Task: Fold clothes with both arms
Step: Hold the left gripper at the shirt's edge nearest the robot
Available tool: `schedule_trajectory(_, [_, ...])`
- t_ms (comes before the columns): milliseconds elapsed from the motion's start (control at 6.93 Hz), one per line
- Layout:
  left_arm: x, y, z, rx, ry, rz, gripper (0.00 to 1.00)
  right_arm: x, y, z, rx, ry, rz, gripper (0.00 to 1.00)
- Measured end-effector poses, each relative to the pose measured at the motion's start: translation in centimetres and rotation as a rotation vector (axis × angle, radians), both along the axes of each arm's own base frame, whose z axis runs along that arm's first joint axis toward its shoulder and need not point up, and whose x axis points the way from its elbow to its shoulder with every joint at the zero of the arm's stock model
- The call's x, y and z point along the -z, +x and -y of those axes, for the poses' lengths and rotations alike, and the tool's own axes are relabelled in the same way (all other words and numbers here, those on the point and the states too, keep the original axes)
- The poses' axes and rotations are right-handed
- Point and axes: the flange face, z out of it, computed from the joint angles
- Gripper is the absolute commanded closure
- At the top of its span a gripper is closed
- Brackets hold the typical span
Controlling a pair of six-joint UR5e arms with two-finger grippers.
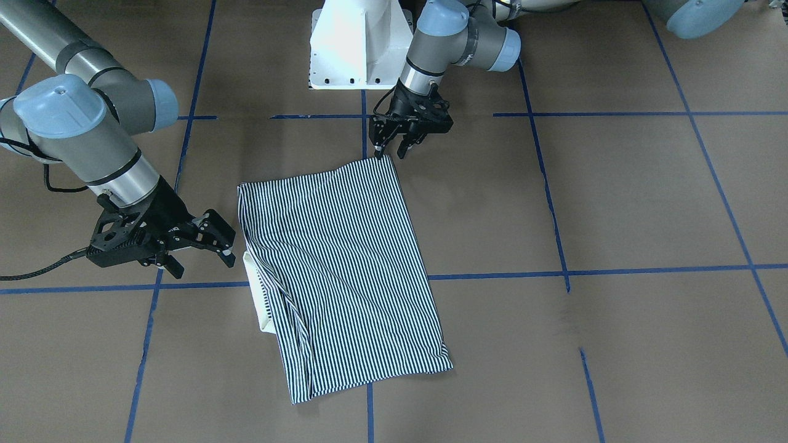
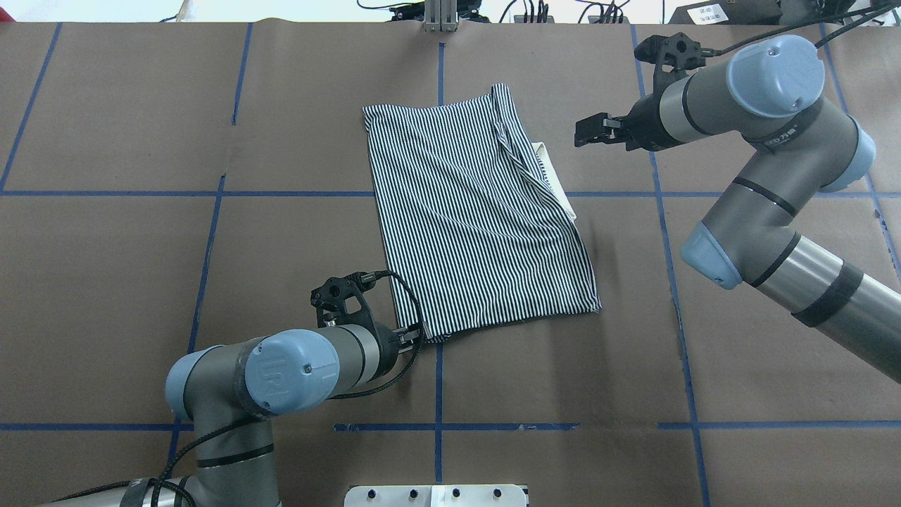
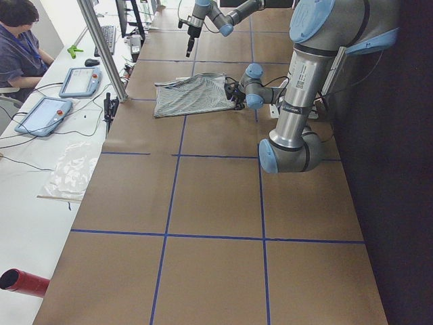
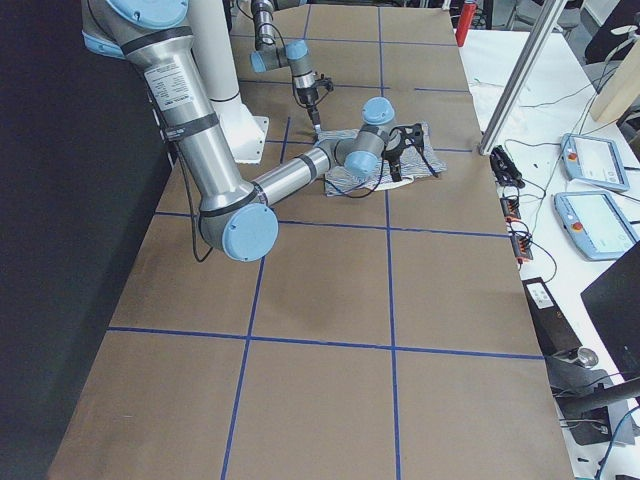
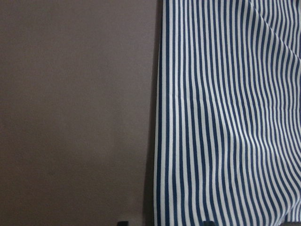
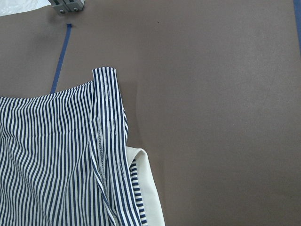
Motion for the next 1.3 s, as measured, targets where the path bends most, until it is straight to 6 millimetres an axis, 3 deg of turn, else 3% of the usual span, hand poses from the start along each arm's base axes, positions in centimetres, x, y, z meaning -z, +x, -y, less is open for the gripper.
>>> schedule_trajectory(1299, [0.3, 1.1, 0.6, 0.006, -0.003, 0.000, 0.42, -0.6, 0.1, -0.1, 0.002, 0.001, -0.010, 0.00])
